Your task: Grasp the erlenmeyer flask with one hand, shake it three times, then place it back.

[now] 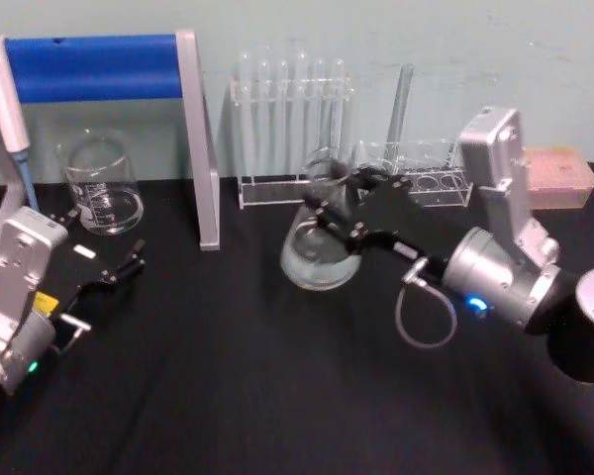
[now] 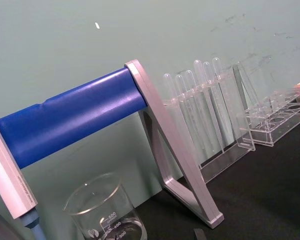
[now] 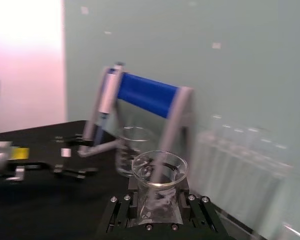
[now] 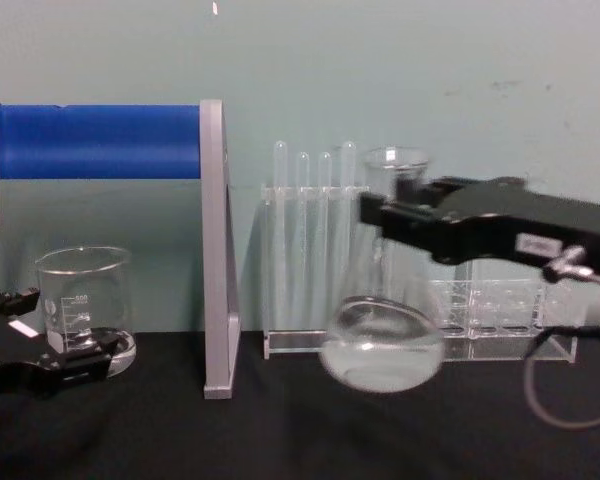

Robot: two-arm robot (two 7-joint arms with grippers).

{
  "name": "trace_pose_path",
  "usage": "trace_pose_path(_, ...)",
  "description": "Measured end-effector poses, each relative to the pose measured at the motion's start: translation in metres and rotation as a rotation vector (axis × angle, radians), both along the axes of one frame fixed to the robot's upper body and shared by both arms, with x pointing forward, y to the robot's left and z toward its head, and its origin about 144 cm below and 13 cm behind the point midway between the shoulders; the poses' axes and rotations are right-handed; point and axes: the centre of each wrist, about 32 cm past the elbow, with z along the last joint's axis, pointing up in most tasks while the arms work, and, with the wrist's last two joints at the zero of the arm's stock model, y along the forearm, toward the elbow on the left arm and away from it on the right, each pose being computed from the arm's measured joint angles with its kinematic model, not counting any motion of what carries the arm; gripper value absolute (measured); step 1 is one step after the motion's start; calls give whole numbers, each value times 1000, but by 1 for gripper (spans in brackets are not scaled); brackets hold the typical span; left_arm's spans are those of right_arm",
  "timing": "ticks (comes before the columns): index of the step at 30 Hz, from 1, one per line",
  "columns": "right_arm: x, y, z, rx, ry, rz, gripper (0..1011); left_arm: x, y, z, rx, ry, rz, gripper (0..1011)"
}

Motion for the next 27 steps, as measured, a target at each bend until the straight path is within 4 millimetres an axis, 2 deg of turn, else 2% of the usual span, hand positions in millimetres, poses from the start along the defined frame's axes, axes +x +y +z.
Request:
trace_pose_path(8,0,23,-2,-5,12,152,453,0,0,0,0,0,0,1001)
trace_pose_path(14,2,29,-2,-4,13,187,453,0,0,0,0,0,0,1001)
trace_pose_path(23,6,24,-2,5,15,167,453,0,0,0,0,0,0,1001)
trace_pose_path(27,9,14,-1,15,7,104,456,0,0,0,0,0,0,1001)
